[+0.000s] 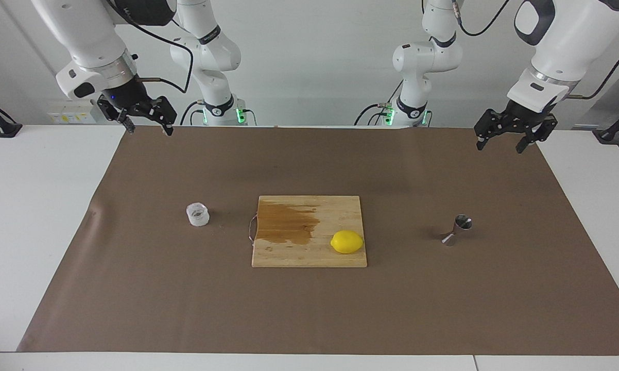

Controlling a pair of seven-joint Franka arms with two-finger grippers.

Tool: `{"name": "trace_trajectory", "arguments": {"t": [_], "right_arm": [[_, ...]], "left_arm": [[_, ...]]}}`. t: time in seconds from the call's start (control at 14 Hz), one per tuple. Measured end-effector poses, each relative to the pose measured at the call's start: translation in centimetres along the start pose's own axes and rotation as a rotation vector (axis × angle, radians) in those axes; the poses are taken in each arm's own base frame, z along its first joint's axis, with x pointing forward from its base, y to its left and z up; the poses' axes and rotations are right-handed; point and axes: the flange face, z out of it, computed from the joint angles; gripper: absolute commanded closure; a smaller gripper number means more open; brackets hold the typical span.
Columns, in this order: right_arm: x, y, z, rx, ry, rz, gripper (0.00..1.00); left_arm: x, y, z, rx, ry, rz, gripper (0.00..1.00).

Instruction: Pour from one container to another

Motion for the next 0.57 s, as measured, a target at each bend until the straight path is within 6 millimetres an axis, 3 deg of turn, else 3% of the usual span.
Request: {"name": "trace_trajectory", "arguments": {"t": [0.57], "right_arm": [[0.0,0.0,0.0,0.0,0.0,0.0,0.0]], "left_arm": [[-0.11,0.59,0.16,-0.002,-0.015,0.01,0.0]]}}
